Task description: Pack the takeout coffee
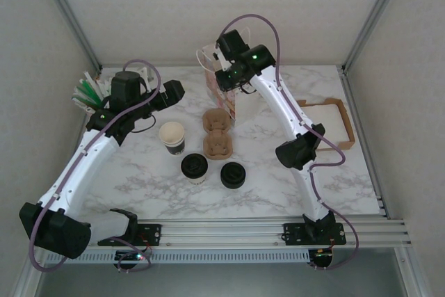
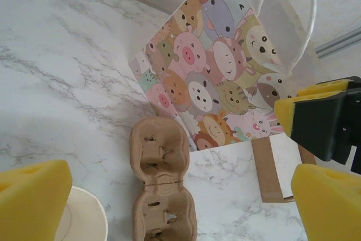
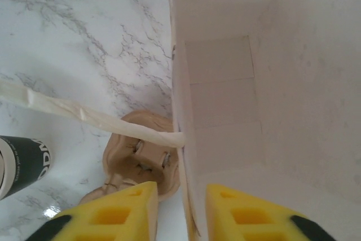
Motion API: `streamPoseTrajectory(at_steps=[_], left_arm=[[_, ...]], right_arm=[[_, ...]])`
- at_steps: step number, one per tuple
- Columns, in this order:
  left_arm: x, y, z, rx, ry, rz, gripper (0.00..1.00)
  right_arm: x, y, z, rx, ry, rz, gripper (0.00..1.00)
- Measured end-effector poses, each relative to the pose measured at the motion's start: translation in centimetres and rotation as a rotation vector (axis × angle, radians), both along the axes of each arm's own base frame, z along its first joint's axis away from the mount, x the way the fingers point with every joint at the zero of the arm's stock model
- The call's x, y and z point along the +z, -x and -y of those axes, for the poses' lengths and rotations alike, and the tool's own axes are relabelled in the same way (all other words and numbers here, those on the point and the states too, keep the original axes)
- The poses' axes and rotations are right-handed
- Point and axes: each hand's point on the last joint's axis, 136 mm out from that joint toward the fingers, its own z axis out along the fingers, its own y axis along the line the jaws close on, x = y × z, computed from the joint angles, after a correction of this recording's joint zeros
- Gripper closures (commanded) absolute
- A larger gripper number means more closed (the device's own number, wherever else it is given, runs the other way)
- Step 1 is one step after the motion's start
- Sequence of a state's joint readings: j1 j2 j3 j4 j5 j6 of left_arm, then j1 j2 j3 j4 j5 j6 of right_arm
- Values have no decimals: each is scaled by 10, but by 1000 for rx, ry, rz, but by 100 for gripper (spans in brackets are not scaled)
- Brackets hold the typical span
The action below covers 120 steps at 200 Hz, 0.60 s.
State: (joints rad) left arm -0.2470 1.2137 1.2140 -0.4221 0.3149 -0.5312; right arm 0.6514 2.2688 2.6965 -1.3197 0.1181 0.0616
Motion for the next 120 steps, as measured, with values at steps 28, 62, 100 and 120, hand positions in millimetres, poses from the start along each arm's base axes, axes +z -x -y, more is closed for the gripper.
streamPoseTrajectory(at_steps=[28,62,100,120], left_arm=[[0,1,0,2,4,1,0],[-5,1,0,4,17,1,0],[-4,-3,3,2,33,6,0],[-3,-4,4,1,46,7,0]], right_arm=[[0,-2,4,-12,16,13,92],[2,-7,14,-42,62,40,100],[18,-2,35,-90,115,83,100],[34,10,49,-112,123,102,100]])
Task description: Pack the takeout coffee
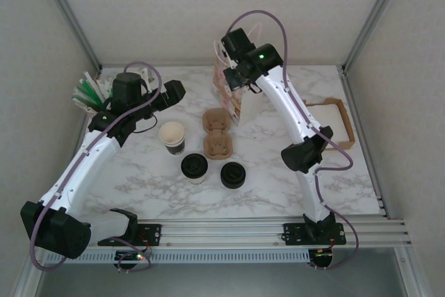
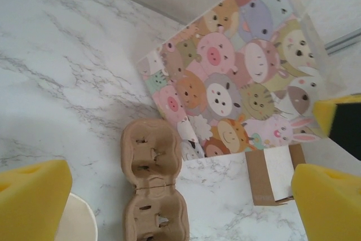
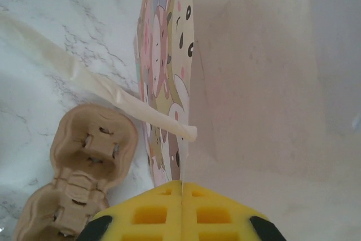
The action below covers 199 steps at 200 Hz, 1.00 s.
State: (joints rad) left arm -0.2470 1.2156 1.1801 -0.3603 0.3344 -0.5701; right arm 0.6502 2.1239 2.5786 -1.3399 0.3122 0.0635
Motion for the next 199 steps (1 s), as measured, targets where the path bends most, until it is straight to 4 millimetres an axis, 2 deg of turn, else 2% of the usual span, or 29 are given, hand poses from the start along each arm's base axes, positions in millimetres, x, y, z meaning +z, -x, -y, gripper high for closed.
streamPoseTrajectory(at_steps=[40,68,96,132,168,199], left_arm=[[1,0,3,-6,16,-3,0],[3,0,7,-7,30,-3,0],[7,3,14,-19,46,8,0],[10,10,22,-32,66,20,0],[9,11,26,-32,65,16,0],[3,10,31,-42,59,2,0]], right_arm=[[31,44,36,-49,-16,27,100],[34,80,50,-49,-33,17,100],[22,107,60,-52,-27,-2,100],[-10,130,79,-72,21,-54,100],[-24,142,92,-76,64,-64,100],[-28,143,101,-98,100,-52,100]])
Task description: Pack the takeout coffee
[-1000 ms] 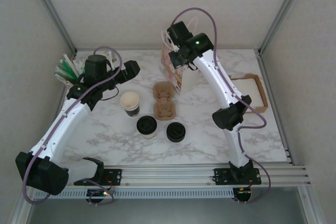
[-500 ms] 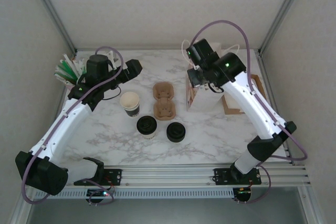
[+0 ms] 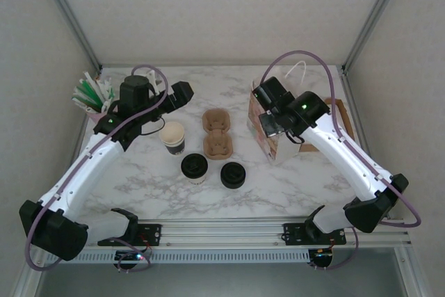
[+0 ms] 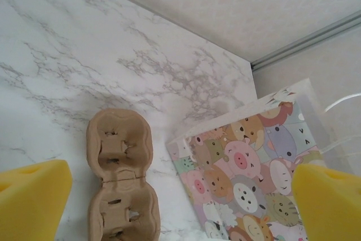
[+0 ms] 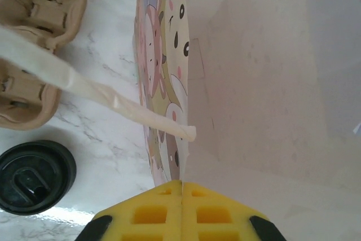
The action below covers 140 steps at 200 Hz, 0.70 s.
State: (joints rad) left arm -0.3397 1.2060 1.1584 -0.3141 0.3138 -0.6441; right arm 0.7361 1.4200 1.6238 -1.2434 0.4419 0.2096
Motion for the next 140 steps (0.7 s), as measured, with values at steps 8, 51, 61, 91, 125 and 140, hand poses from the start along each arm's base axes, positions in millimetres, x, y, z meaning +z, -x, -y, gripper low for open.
streamPoseTrajectory(at_steps=[8,51,61,91,125,140], left_arm=[[-3,-1,2,-5,-2,-6,0],[-15,-1,17,-28,-13,-35,0],[-15,0,19,-33,-14,-35,0],[-15,1,25,-44,-13,-33,0],[-19,1,31,-55,-18,-42,0],[-19,2,33,-61,-17,-41,0]], right_arm=[[-2,0,1,-3,8,-1,100],[-6,0,2,-14,12,-6,95],[-7,0,2,-17,11,-6,91],[-10,2,4,-23,14,-15,83],[-10,4,5,-32,8,-14,66],[-7,6,8,-35,2,-9,56]])
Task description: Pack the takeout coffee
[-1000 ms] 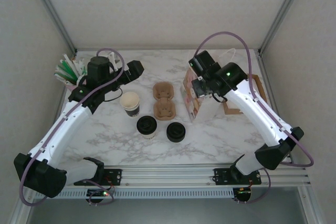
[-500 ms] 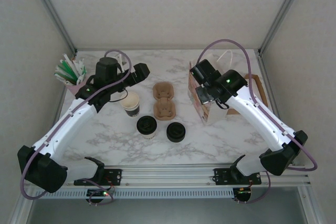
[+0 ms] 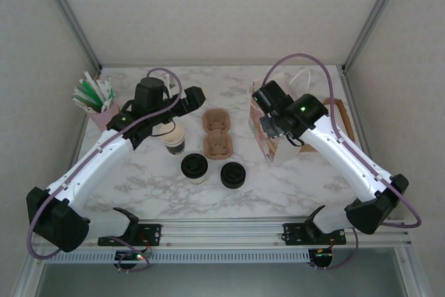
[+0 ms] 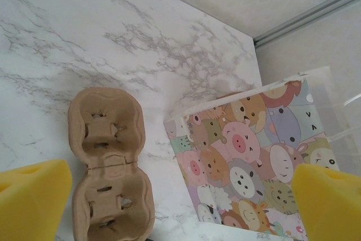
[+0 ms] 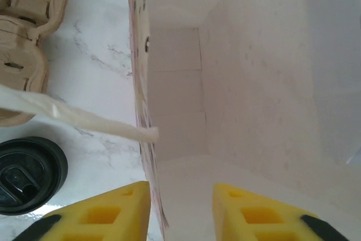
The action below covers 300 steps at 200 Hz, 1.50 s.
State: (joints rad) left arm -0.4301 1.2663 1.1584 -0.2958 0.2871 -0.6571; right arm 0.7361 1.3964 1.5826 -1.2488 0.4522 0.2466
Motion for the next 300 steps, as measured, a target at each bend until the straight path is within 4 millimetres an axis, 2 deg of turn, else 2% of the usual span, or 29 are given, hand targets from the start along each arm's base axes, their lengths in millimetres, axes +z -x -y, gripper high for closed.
streamPoseTrajectory(at_steps=[36,47,68,97,117,135,157,169,196,225,243,276,300], left_arm=[[3,1,4,-8,5,4,0],[9,1,4,-8,10,12,0],[28,1,5,-8,26,42,0],[65,5,3,-9,66,110,0],[84,12,3,-21,97,144,0],[92,16,4,-33,110,150,0],[90,18,3,-32,102,129,0],[85,18,1,-20,84,111,0],[74,16,-11,26,30,98,0],[58,21,-42,95,1,91,0],[47,25,-58,132,-6,86,0],[13,26,-75,159,-12,25,0],[-12,19,-85,175,-10,-31,0]], right_arm=[[24,7,6,-20,-54,48,18],[35,9,8,-22,-78,70,2],[58,16,14,-37,-141,125,1],[83,32,26,-81,-261,190,1],[100,45,22,-57,-394,216,1],[113,59,13,-3,-521,223,1],[124,67,-3,59,-627,212,1],[122,67,-16,95,-652,193,1],[106,62,-55,174,-623,129,1],[77,54,-105,258,-517,65,1],[67,48,-130,286,-455,44,1],[51,35,-169,313,-389,18,1],[28,24,-188,307,-340,-22,1]])
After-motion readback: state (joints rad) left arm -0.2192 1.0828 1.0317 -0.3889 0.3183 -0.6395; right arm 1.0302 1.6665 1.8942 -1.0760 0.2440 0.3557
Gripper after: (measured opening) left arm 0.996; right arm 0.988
